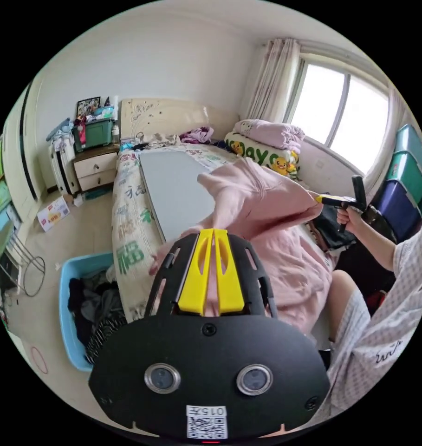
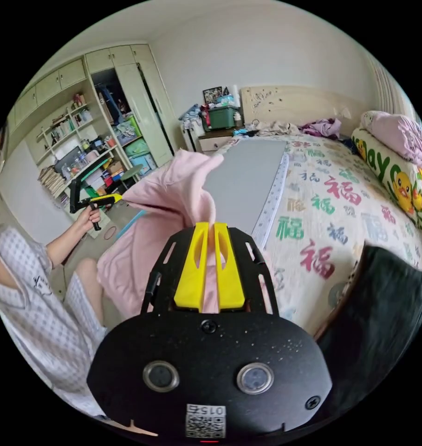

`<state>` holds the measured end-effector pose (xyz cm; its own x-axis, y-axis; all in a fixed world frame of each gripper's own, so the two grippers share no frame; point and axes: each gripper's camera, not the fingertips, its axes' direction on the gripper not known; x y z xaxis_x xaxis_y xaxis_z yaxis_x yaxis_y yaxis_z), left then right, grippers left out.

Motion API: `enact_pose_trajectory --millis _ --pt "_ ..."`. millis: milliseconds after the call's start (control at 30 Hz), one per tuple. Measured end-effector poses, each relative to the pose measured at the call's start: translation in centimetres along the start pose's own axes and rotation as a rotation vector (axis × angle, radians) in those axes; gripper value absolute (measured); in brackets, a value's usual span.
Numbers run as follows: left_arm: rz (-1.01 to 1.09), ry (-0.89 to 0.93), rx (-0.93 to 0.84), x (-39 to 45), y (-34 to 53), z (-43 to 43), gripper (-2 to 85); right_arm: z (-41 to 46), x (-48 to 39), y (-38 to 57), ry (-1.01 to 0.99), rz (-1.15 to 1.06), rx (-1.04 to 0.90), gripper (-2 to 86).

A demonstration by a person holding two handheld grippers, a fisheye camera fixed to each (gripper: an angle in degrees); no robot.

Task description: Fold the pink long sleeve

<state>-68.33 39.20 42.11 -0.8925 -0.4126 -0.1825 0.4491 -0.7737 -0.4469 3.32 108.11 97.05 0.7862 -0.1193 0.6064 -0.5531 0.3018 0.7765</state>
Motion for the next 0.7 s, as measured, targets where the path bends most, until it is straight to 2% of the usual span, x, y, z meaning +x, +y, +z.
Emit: enact_pose_trajectory --millis 67,133,233,333,600,700 --pt "-0.145 0.115 -0.056 -0.3 7.0 -0.8 -0.6 -1.3 -1.3 5.4 -0.038 0.050 -0.060 2.7" --pt "-0.408 0.245 -0.156 -1.8 16.5 0.5 -0.7 0.1 -0.8 11.7 -0.056 0.227 -0.246 3.6" --pt "-0.647 0.240 -0.097 -2.6 25.0 -0.1 -0.6 0.2 0.0 16.9 -0.071 0.416 -0.273 3.1" --pt "-0.684 0.238 -0.043 -1.7 28.1 -0.7 0.2 -1.9 -1.0 18.2 -0.036 0.481 -0.201 3.2" --pt "-0.655 0.315 -0.063 -1.8 29.2 3.5 5.7 -4.3 -0.7 17.8 -0.089 0.510 -0.078 6.8" --pt "-0.609 0.251 -0.070 -3.0 27.7 4.7 7.2 -4.4 1.7 16.7 -0.099 0.545 -0.028 7.9"
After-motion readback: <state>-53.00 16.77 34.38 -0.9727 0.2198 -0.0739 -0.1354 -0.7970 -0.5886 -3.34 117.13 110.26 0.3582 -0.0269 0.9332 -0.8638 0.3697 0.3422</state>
